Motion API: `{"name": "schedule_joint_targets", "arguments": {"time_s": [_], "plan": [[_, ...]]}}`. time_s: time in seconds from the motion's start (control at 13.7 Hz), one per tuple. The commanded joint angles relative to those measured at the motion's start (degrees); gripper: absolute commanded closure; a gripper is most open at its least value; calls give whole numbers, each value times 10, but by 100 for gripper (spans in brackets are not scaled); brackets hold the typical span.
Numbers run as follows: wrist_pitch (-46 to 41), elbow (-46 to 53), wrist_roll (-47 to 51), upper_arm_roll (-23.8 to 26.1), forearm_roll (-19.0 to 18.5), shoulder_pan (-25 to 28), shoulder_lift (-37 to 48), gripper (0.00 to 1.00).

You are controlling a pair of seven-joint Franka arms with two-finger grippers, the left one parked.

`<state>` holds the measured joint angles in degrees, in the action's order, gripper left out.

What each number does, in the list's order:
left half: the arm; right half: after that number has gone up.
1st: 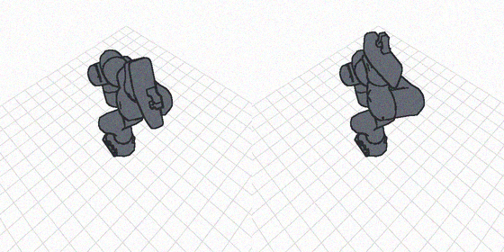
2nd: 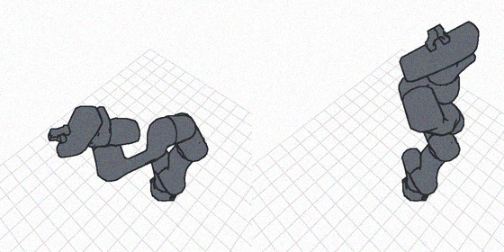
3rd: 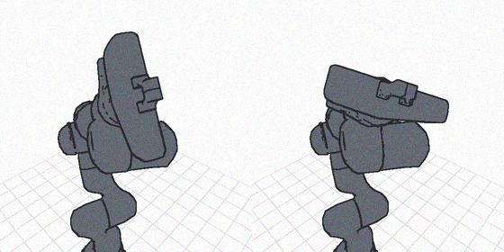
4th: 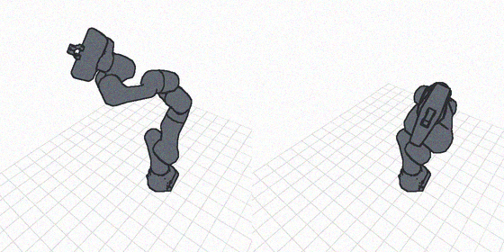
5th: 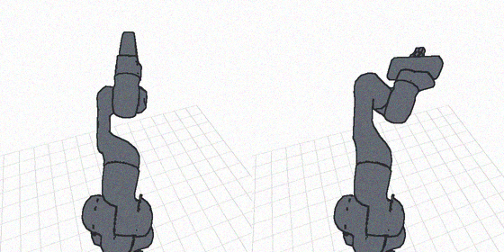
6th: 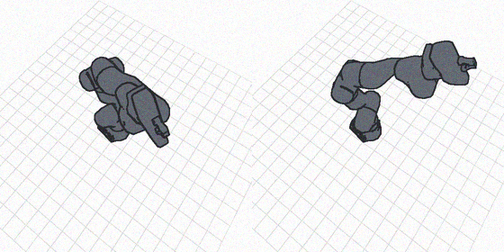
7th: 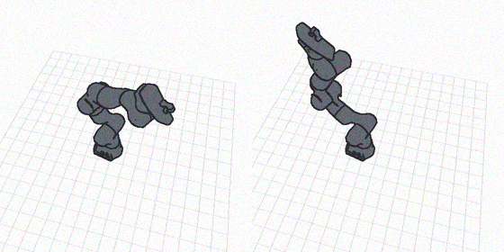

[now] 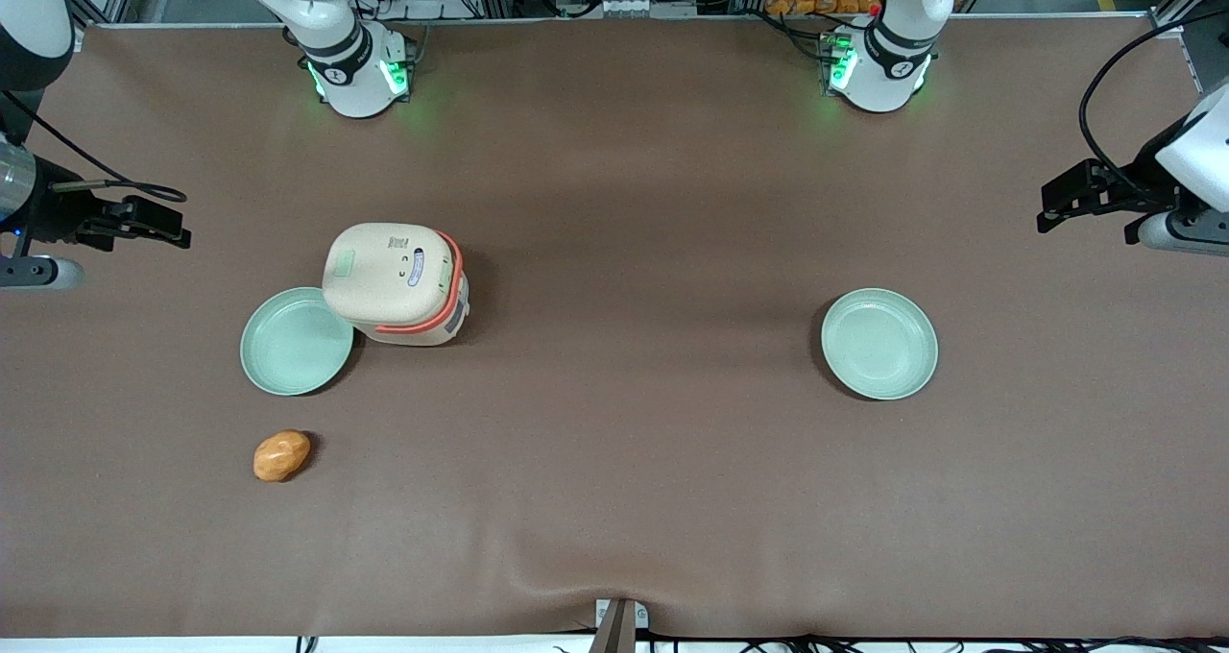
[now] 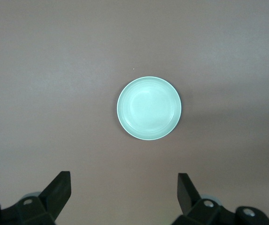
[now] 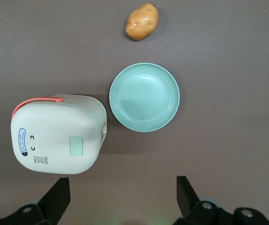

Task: Press rice cooker button with right arm

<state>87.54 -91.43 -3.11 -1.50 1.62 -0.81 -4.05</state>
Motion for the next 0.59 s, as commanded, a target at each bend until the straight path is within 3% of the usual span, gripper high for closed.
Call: {"name": "schedule_joint_targets", "arguments": {"time_s": [0.0, 0.51], "plan": [[5, -12, -9, -1, -4, -5, 17, 0], [4, -7, -8, -1, -12, -3, 15, 0]]}}
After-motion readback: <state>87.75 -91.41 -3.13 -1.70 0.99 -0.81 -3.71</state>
